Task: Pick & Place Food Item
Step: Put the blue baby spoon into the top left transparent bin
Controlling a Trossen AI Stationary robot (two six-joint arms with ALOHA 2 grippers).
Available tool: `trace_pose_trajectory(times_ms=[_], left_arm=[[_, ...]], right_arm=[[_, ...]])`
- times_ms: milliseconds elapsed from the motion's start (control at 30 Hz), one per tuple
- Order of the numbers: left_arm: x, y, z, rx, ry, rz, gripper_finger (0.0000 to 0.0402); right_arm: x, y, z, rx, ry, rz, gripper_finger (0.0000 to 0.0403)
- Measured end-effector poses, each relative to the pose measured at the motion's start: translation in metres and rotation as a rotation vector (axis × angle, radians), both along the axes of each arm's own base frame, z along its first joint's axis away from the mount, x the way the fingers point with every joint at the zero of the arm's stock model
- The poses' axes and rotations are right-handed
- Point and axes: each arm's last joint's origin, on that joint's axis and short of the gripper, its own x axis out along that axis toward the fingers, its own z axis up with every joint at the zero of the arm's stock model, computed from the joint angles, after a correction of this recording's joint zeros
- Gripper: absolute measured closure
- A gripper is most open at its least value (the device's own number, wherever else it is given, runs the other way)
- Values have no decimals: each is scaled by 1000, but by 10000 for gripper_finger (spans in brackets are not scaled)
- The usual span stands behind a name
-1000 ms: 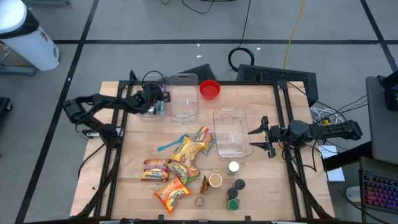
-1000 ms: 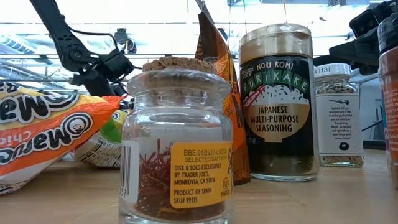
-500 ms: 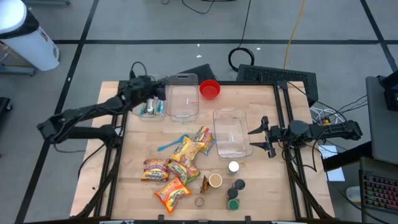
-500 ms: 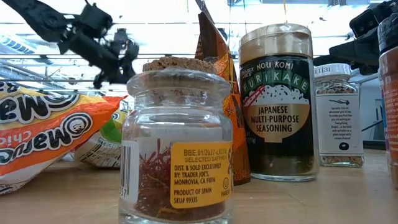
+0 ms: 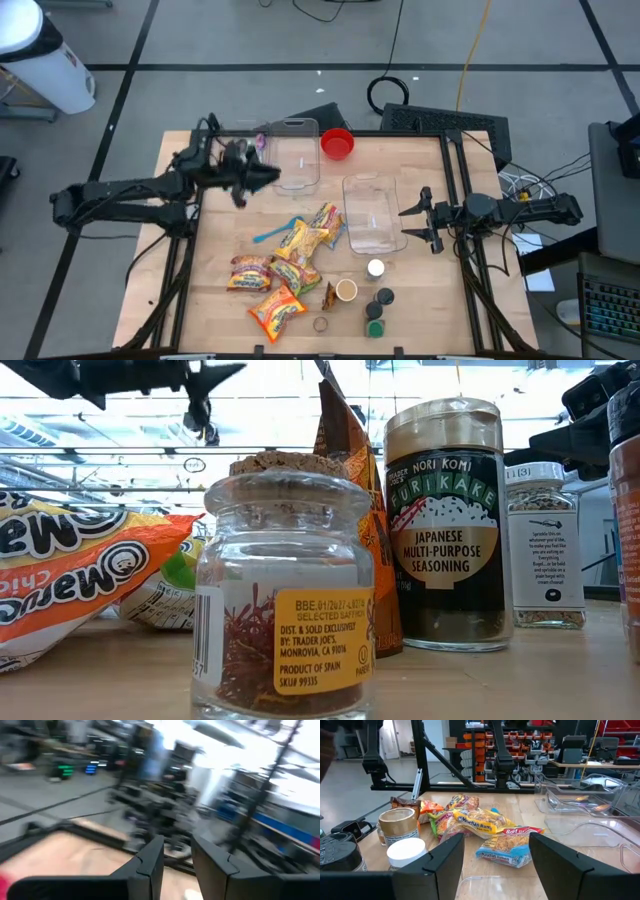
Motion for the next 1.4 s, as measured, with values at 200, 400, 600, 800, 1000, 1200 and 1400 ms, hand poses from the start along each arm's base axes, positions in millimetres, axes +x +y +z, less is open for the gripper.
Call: trace_pose_trajectory(times_ms=[200,400,600,800,1000,1200,1400], left_arm=[[17,-33,-20,101,131,-164,298],[39,-53,-48,54,282,-214,297],[61,-67,-61,6,450,-159,284],[74,-77,-58,165,757,-6,205],[69,-72,-68,143,1018,233,152],[68,-72,-92,52,1146,303,158],[80,-73,-121,50,1245,313,173]], right_arm=[[0,0,0,0,0,0,184],[0,0,0,0,0,0,187],[0,0,0,0,0,0,184],[0,0,0,0,0,0,187],[0,0,0,0,0,0,185],[0,0,0,0,0,0,186],[0,0,0,0,0,0,186]])
